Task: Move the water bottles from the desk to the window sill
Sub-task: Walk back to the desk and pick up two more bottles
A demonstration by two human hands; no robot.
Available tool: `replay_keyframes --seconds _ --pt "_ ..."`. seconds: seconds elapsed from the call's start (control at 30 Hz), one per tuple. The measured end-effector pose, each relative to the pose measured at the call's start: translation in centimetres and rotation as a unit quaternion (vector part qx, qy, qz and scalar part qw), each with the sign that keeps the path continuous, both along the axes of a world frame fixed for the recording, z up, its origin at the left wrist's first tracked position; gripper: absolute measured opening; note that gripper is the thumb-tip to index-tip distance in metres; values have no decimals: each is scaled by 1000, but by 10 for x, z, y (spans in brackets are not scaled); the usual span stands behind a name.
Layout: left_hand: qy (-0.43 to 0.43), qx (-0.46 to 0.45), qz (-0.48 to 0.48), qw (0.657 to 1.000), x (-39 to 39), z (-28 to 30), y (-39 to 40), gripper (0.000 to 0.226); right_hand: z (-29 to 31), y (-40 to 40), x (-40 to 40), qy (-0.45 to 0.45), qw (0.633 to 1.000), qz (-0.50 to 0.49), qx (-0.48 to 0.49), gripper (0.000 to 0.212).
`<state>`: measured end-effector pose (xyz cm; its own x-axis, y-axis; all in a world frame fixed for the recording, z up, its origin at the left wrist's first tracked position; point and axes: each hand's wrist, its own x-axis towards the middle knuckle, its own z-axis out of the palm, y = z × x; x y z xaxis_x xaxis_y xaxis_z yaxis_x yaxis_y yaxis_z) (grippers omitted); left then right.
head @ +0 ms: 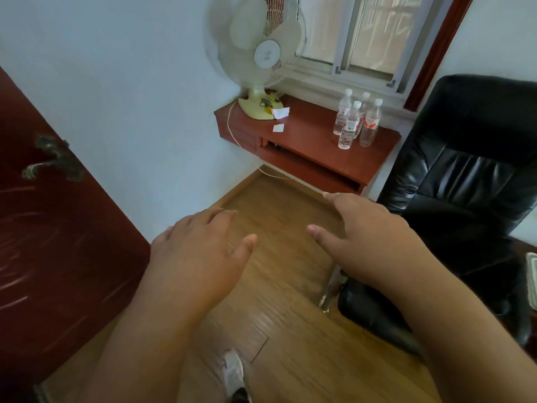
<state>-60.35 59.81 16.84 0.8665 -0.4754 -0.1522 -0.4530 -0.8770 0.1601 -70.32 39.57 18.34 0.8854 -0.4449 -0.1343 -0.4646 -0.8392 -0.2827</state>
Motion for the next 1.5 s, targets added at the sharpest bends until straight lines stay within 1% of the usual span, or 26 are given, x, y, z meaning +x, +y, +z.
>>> replay_keyframes --seconds 0.23,0.53,0.73,0.9,1.17,1.37,1.5 --pt "3 -23 -54 998 82 -6 -40 66 -1 -28 61 7 999 -47 -18 77" --pt "0 -46 -123 991 222 4 -78 65 15 -45 181 0 993 -109 -38 77" --pt "2 -46 -149 988 295 -2 -86 64 4 -45 246 23 993 -115 -34 76" --pt "20 -28 -165 986 327 -5 -98 65 0 -58 279 25 991 -124 -41 76" --pt "17 -34 -171 985 374 -13 -144 64 -11 -104 324 26 990 -135 -29 77" --pt "4 -2 -155 988 413 -6 -202 65 -15 -165 365 10 991 -130 -10 77" --pt "-19 -9 -148 989 441 8 -255 63 -8 -221 393 -18 991 -134 -12 77"
